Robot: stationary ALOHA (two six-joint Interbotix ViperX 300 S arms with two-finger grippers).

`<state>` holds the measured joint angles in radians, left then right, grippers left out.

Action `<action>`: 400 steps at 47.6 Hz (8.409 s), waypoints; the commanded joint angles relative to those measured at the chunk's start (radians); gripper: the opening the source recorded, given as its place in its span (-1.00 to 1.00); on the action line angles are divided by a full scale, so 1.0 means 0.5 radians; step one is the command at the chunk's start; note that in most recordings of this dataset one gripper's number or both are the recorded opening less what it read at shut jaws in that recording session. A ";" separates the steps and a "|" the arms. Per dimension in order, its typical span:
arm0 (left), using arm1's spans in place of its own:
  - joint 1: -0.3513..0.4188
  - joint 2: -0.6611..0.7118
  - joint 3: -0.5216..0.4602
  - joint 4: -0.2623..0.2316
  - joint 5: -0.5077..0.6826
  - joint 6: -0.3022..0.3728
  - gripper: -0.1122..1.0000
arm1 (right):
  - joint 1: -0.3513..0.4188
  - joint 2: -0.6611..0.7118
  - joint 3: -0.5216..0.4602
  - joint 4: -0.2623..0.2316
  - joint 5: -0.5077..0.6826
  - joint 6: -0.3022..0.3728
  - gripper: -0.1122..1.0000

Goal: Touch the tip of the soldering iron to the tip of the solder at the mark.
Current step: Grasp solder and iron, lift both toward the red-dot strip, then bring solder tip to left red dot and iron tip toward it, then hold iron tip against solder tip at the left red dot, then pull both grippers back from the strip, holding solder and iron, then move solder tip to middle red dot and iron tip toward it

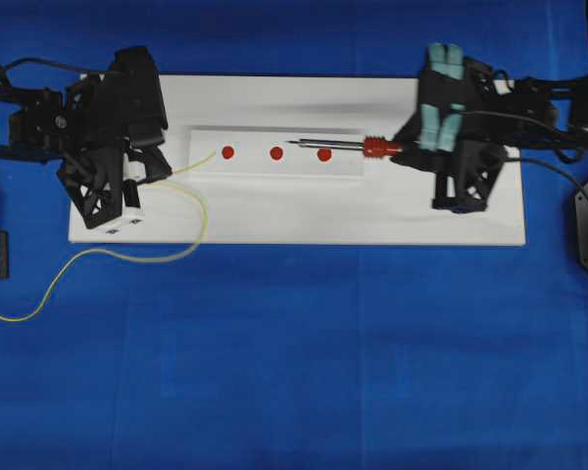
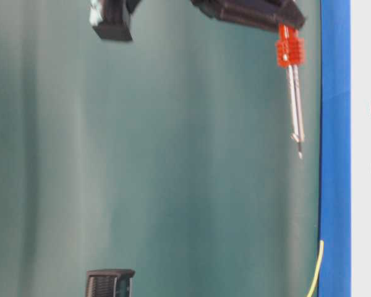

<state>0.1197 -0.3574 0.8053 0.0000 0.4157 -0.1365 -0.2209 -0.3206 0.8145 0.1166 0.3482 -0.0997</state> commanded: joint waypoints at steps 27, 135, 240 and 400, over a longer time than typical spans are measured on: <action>0.043 0.107 -0.107 0.006 0.092 -0.009 -0.77 | -0.021 0.156 -0.202 -0.077 0.077 0.009 -0.69; 0.077 0.482 -0.273 0.018 0.163 -0.018 -0.77 | 0.021 0.758 -0.611 -0.110 0.126 -0.003 -0.69; 0.067 0.479 -0.255 0.021 0.126 -0.006 -0.77 | 0.015 0.801 -0.635 -0.163 0.086 -0.006 -0.69; 0.034 0.764 -0.528 0.018 -0.080 -0.077 -0.77 | -0.160 0.095 -0.058 -0.245 -0.018 0.009 -0.69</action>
<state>0.1365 0.0383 0.5614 0.0061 0.3804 -0.1779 -0.2961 -0.2485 0.7946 -0.0031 0.3497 -0.0936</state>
